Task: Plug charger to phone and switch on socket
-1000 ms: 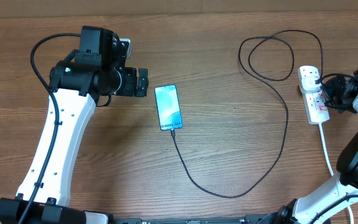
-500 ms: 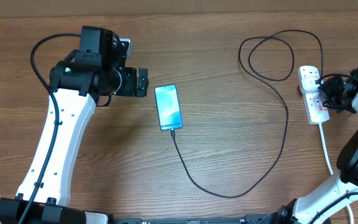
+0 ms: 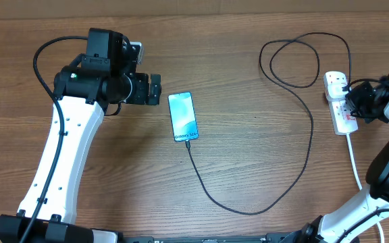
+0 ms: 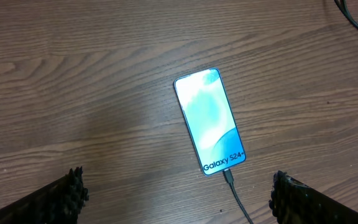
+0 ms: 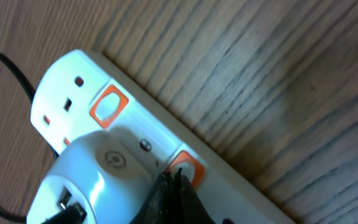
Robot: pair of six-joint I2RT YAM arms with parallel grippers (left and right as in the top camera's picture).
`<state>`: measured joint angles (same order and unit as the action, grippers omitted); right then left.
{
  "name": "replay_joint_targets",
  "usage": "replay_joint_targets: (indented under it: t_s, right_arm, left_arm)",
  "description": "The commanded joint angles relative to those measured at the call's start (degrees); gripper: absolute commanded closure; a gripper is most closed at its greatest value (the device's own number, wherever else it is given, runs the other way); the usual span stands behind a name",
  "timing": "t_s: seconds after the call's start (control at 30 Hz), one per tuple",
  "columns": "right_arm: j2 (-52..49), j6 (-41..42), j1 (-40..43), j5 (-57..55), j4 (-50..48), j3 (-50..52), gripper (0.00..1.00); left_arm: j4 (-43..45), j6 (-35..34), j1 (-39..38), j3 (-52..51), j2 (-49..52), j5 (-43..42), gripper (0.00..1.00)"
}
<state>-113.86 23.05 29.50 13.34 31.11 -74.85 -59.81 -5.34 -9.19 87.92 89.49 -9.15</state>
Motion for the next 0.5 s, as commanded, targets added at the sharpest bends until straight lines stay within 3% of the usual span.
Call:
replay_joint_targets:
  t_s: [0.0, 0.3, 0.47]
  right_arm:
    - [-1.36, -0.87, -3.21, 4.90, 1.84, 0.20, 0.96]
    - [-1.22, -1.36, -4.04, 1.53, 3.21, -0.02, 0.96]
    - [0.74, 7.98, -2.25, -10.21, 12.37, -2.78, 0.97]
  left_arm:
    - [0.04, 1.51, -0.17, 0.85, 0.52, 0.37, 0.00]
    - [0.04, 1.51, -0.17, 0.85, 0.52, 0.37, 0.01]
    - [0.04, 1.51, -0.17, 0.85, 0.52, 0.37, 0.00]
